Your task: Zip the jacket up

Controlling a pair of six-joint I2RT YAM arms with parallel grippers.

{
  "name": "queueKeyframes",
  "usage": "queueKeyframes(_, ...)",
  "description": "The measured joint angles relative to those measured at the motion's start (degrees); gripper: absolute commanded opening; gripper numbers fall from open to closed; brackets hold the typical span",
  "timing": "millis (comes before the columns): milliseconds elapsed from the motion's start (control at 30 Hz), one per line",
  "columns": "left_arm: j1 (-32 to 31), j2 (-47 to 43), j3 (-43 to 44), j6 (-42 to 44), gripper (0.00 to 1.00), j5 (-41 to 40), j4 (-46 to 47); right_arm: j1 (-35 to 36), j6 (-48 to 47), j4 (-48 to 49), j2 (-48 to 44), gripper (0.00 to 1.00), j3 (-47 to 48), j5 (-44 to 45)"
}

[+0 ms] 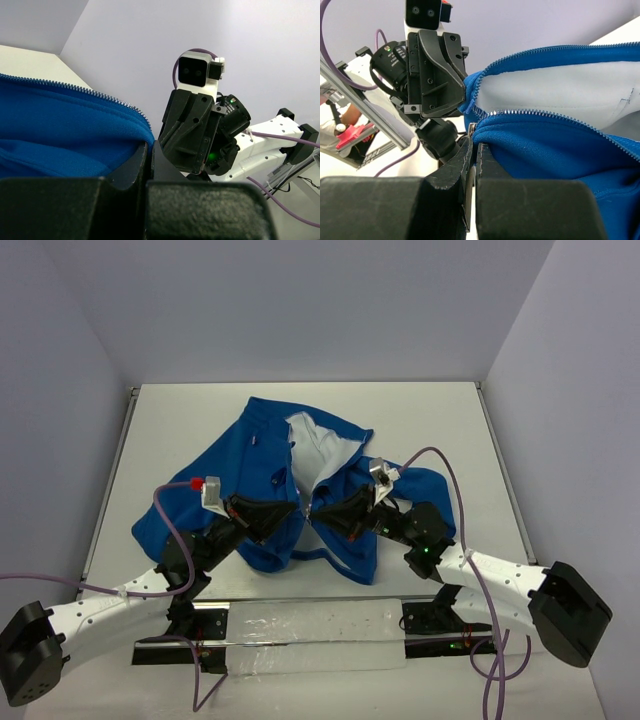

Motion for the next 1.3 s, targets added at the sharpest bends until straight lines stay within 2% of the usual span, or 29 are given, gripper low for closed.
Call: queueKeyframes(1300, -1.05, 0.70, -0.02, 0.52, 0.00, -0.42, 0.85, -0.21, 1.80, 3.52, 2.56, 0.00, 1.35, -3.54)
